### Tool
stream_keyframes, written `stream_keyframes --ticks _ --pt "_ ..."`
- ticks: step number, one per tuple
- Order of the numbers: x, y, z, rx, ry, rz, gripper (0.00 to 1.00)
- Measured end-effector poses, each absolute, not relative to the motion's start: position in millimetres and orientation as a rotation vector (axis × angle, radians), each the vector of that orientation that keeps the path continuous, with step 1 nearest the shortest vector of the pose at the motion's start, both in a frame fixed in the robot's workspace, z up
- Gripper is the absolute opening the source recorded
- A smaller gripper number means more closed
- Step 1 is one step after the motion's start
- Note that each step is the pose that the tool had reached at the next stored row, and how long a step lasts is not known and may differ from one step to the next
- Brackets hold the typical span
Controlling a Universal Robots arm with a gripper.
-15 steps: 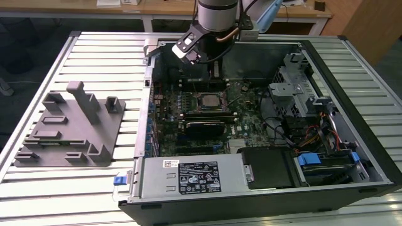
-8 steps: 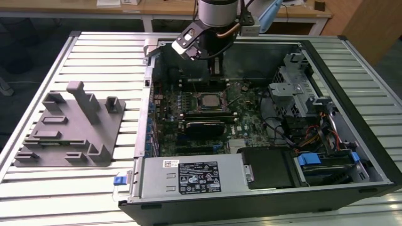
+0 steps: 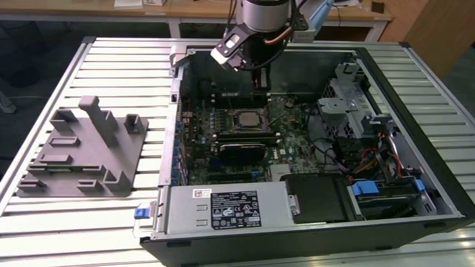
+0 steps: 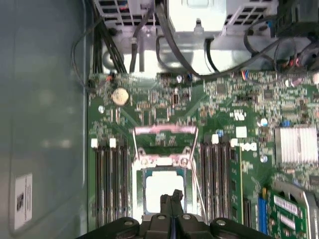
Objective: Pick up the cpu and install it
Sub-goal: 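Close the cpu cover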
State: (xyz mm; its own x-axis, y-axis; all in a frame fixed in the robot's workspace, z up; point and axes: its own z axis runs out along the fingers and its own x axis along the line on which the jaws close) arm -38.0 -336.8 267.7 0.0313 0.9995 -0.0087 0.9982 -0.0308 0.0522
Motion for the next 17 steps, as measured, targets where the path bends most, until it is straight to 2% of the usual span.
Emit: stream_keyframes --ticks 17 --pt "28 -337 268 2.226 2.158 0.043 0.11"
